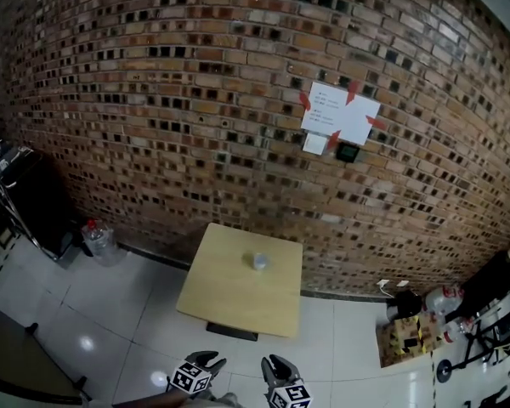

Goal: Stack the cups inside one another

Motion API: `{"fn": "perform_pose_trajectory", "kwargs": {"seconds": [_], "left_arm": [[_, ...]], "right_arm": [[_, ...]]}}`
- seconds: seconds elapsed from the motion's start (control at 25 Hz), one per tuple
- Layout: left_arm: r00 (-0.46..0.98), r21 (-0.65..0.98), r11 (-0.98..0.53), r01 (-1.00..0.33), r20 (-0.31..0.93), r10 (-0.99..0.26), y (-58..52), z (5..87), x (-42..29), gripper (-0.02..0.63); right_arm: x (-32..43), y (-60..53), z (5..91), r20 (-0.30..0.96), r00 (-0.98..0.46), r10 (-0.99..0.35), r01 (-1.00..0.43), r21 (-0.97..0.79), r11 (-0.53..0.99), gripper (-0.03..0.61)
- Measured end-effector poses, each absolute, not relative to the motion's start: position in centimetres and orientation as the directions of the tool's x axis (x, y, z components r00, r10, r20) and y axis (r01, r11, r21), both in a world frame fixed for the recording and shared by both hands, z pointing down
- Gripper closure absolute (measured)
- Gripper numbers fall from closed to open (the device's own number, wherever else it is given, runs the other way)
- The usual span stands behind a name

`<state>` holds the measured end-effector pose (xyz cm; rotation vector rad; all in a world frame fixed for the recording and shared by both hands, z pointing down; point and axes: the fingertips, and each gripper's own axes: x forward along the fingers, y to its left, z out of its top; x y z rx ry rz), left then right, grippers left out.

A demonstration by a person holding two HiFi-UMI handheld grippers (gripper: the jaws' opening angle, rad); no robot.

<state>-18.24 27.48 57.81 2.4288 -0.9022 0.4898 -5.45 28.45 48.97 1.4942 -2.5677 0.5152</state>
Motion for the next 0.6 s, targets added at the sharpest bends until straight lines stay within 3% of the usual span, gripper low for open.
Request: {"fn": "perform_pose_trajectory", "kwargs": {"seconds": [0.16,0.6], "left_arm": [[0.716,0.308,-0.668,-0.677,0.487,-0.501,26.4,57.1,-19.3,0.462],[0.752,0.326,-0.704,-0.631,0.481,-0.451,24.5,55.1,-22.0,0.457]], "right_arm": [[-5.3,28.8,48.7,0.275,-0.469,-0.839,-0.883,-0.176,0.436,0.573],[-11.8,26.1,47.1,0.237,-0.464,-0.854,-0.885,-0.161,0.436,0.575]]}}
